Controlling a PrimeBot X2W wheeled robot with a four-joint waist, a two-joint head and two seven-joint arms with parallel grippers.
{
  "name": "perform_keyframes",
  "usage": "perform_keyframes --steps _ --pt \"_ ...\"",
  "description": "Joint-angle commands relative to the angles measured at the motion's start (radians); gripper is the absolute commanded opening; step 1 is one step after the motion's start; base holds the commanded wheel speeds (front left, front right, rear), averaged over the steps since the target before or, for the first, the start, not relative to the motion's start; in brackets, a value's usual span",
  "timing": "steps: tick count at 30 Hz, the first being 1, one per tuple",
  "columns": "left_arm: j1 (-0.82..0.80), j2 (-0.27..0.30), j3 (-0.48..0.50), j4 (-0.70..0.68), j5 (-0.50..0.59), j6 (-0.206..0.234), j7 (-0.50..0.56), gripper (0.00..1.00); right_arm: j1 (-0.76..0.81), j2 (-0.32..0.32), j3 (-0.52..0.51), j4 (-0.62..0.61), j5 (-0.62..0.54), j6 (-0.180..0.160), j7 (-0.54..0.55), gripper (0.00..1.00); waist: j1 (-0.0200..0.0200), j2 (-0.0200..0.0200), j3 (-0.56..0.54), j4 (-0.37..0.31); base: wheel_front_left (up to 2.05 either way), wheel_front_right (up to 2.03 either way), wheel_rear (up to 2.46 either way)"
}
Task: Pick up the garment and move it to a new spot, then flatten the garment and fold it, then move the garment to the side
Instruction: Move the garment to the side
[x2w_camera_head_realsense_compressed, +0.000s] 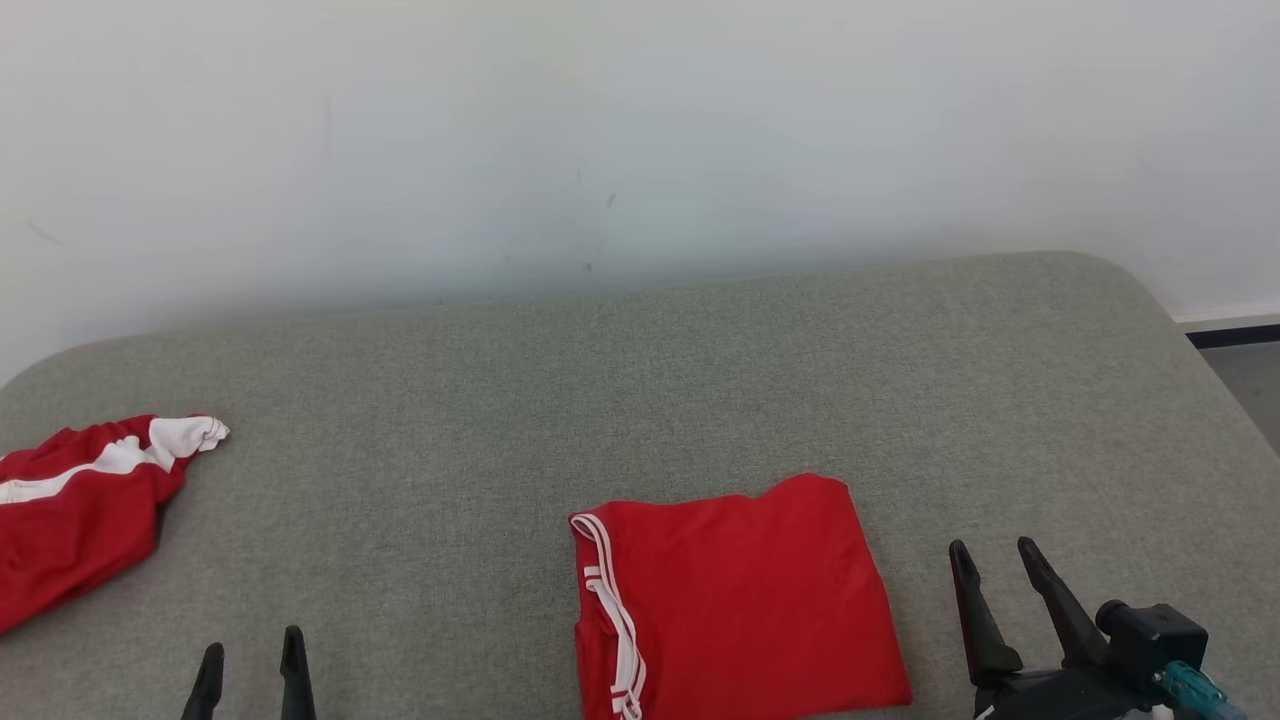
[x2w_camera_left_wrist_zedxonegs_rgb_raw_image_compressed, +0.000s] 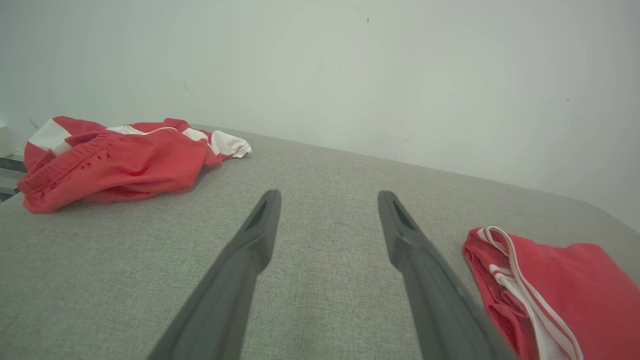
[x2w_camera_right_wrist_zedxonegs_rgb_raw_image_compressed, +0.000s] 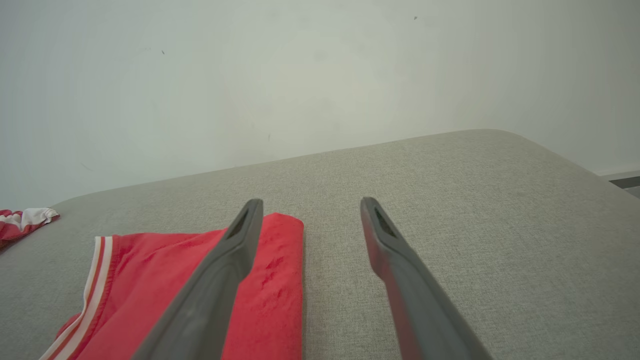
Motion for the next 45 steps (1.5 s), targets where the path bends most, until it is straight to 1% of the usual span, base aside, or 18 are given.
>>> perform_keyframes --steps 1,11,14,18,20,24,25,27,29,37,42,43,44,45 --pt "-0.007 0.001 0.003 0.002 0.002 -0.002 0.0 1.0 -0.006 -0.003 -0.002 0.003 0.004 -0.002 -0.004 1.0 0.0 0.0 0.0 0.0 0.0 0.0 0.0" --pt "-0.008 0.001 0.0 0.0 0.002 -0.005 0.0 1.0 -0.011 0.002 -0.002 0.008 -0.003 -0.002 -0.003 1.0 0.0 0.0 0.002 -0.002 0.0 0.0 0.0" --pt "-0.01 0.001 -0.001 -0.001 0.003 -0.005 0.0 1.0 -0.036 -0.01 0.024 0.029 0.003 -0.002 0.033 1.0 0.0 0.0 0.006 -0.001 0.0 0.0 0.0" --pt "-0.017 0.001 -0.006 -0.001 0.01 -0.006 0.0 1.0 -0.091 -0.011 0.046 0.087 0.023 -0.002 0.137 1.0 0.0 0.0 0.012 0.005 0.0 0.0 0.0" --pt "-0.021 0.001 -0.012 0.001 0.013 -0.008 0.0 1.0 -0.125 -0.001 0.057 0.125 0.033 -0.002 0.188 1.0 0.0 0.0 0.017 0.013 0.0 0.0 0.0" --pt "-0.033 0.001 -0.022 0.002 0.018 -0.012 0.0 1.0 -0.187 0.013 0.072 0.226 0.041 -0.002 0.303 1.0 0.0 0.0 0.027 0.032 0.0 0.0 0.0" --pt "-0.033 0.001 -0.023 0.003 0.018 -0.013 0.0 1.0 -0.203 0.008 0.077 0.255 0.026 -0.002 0.329 1.0 0.0 0.0 0.03 0.037 0.0 0.0 0.0" --pt "-0.033 0.001 -0.026 0.003 0.017 -0.014 0.0 1.0 -0.216 0.007 0.089 0.277 0.015 -0.002 0.35 1.0 0.0 0.0 0.033 0.044 0.0 0.0 0.0" --pt "-0.032 0.001 -0.032 0.003 0.017 -0.015 0.0 1.0 -0.235 0.023 0.096 0.317 0.027 -0.002 0.377 1.0 0.0 0.0 0.04 0.055 0.0 0.0 0.0" --pt "-0.027 0.001 -0.056 -0.005 0.017 -0.015 0.0 1.0 -0.283 0.026 0.113 0.463 0.022 -0.002 0.438 1.0 0.0 0.0 0.066 0.093 0.0 0.0 0.0" --pt "-0.046 0.001 -0.064 -0.014 0.015 -0.015 0.0 1.0 -0.314 0.03 0.152 0.503 0.058 -0.002 0.471 1.0 0.0 0.0 0.092 0.106 0.0 0.0 0.0" --pt "-0.049 0.001 -0.066 -0.014 0.015 -0.015 0.0 1.0 -0.323 0.028 0.168 0.507 0.064 -0.002 0.479 0.57 0.0 0.0 0.098 0.108 0.0 0.0 0.0" --pt "-0.053 0.001 -0.068 -0.015 0.015 -0.014 0.0 1.0 -0.332 0.021 0.184 0.51 0.065 -0.001 0.489 0.05 0.0 0.0 0.103 0.11 0.0 0.0 0.0" --pt "-0.057 0.001 -0.071 -0.016 0.015 -0.014 0.0 1.0 -0.338 0.013 0.206 0.514 0.063 -0.001 0.501 0.0 0.0 0.0 0.108 0.112 0.0 0.0 0.0"
